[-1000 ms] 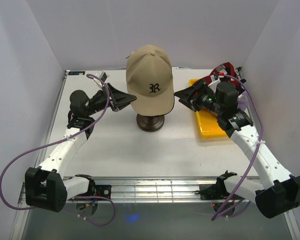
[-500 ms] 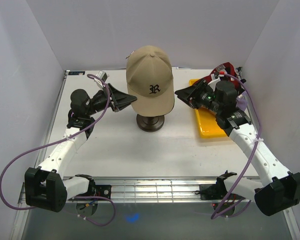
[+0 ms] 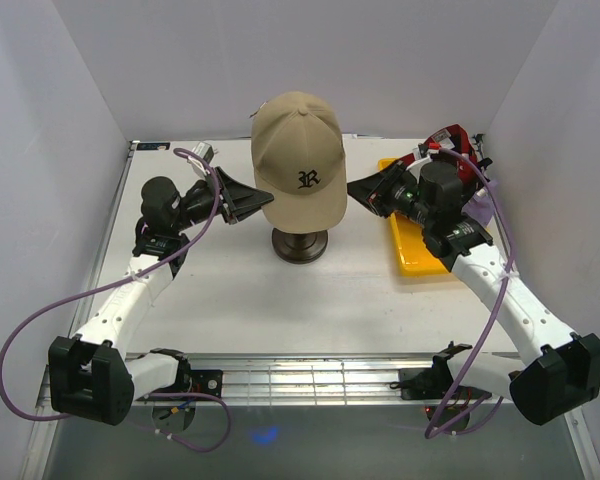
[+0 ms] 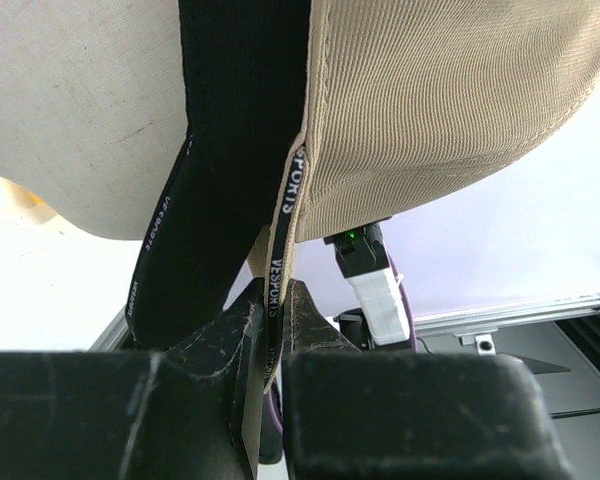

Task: Stack the hats

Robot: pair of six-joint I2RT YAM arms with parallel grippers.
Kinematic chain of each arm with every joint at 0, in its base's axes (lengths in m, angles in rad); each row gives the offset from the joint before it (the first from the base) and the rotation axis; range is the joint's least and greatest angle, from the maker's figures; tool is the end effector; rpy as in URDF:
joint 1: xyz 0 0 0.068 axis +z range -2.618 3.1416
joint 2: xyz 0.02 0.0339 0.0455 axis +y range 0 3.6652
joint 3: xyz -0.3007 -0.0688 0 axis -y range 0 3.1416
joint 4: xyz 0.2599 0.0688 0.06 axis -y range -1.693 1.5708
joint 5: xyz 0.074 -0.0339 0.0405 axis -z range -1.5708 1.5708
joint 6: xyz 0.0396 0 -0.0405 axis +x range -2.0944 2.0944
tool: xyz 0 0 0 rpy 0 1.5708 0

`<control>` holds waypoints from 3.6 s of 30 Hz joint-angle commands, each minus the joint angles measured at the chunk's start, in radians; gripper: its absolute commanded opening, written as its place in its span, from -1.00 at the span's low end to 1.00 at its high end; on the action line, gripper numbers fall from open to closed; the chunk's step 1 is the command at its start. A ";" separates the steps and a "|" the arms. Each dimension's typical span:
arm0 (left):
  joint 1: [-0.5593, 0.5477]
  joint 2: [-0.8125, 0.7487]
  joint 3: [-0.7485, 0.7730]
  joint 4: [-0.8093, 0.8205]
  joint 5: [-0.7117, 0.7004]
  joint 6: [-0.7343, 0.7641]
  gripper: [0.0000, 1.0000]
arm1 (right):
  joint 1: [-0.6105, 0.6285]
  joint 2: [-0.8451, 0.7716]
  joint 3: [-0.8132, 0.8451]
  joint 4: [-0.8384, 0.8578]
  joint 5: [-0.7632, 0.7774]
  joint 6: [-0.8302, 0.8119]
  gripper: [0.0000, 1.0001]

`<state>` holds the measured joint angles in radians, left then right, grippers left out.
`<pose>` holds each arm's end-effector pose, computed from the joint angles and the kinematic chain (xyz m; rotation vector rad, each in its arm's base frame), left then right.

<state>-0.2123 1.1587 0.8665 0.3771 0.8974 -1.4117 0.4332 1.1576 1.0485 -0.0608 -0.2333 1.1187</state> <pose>0.2516 -0.0859 0.3800 -0.2193 1.8670 -1.8669 0.2458 0.1238 0.4012 0.4680 1.8777 1.2982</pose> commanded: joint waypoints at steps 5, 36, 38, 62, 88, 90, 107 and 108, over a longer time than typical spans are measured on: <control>-0.010 -0.010 0.031 -0.112 -0.037 0.059 -1.00 | 0.044 -0.029 -0.034 0.042 0.034 0.006 -0.63; -0.030 -0.001 0.273 -0.684 -0.219 0.467 -0.08 | 0.073 -0.065 -0.041 0.018 0.057 0.010 -0.72; -0.030 -0.001 0.285 -0.702 -0.229 0.482 -0.06 | 0.073 -0.065 -0.041 0.018 0.057 0.010 -0.72; -0.030 0.019 0.299 -0.774 -0.235 0.580 0.06 | 0.085 -0.075 -0.059 0.021 0.068 0.012 -0.73; -0.029 -0.011 0.437 -0.845 -0.244 0.606 0.19 | 0.084 -0.096 -0.036 -0.030 0.111 -0.007 -0.72; -0.029 -0.014 0.448 -0.872 -0.261 0.612 0.18 | 0.084 -0.098 -0.036 -0.037 0.117 -0.010 -0.71; -0.027 -0.077 0.494 -1.017 -0.474 0.707 0.19 | 0.070 -0.153 -0.009 -0.168 0.192 -0.088 -0.65; -0.027 -0.079 0.505 -1.021 -0.483 0.712 0.19 | 0.047 -0.156 0.019 -0.194 0.195 -0.105 -0.62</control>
<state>-0.2390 1.1271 1.3052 -0.6209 0.4614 -0.7406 0.5064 1.0340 0.9997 -0.1951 -0.0841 1.0798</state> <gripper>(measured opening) 0.594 0.181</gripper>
